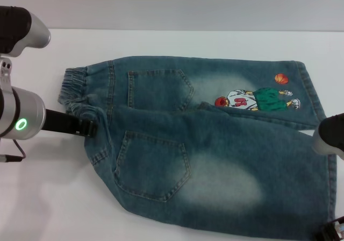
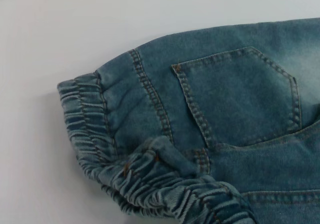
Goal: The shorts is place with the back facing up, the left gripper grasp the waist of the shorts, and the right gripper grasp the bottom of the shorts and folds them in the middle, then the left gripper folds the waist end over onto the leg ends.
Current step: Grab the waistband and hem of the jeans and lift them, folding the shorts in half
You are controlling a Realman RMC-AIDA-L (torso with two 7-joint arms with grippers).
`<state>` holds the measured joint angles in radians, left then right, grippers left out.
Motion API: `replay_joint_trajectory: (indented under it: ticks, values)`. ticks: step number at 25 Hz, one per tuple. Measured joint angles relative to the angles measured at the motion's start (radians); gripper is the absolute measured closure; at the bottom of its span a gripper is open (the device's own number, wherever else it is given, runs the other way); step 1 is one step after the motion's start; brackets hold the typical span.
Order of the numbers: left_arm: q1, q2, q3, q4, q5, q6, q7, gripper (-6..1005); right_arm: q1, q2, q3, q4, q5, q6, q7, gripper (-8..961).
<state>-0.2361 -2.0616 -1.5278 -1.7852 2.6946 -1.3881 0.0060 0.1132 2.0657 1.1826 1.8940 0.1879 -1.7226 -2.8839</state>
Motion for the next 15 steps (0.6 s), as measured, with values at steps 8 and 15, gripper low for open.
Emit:
replay_joint_trajectory:
  ticks: [8, 15]
  values:
    - [0.0, 0.0, 0.0, 0.0, 0.002, -0.005, 0.0, 789, 0.006, 0.001, -0.001, -0.014, 0.001, 0.009, 0.0, 372]
    - [0.0, 0.0, 0.003, -0.008, 0.004, -0.006, 0.0, 791, 0.008, 0.001, -0.001, -0.013, 0.003, 0.009, 0.0, 390]
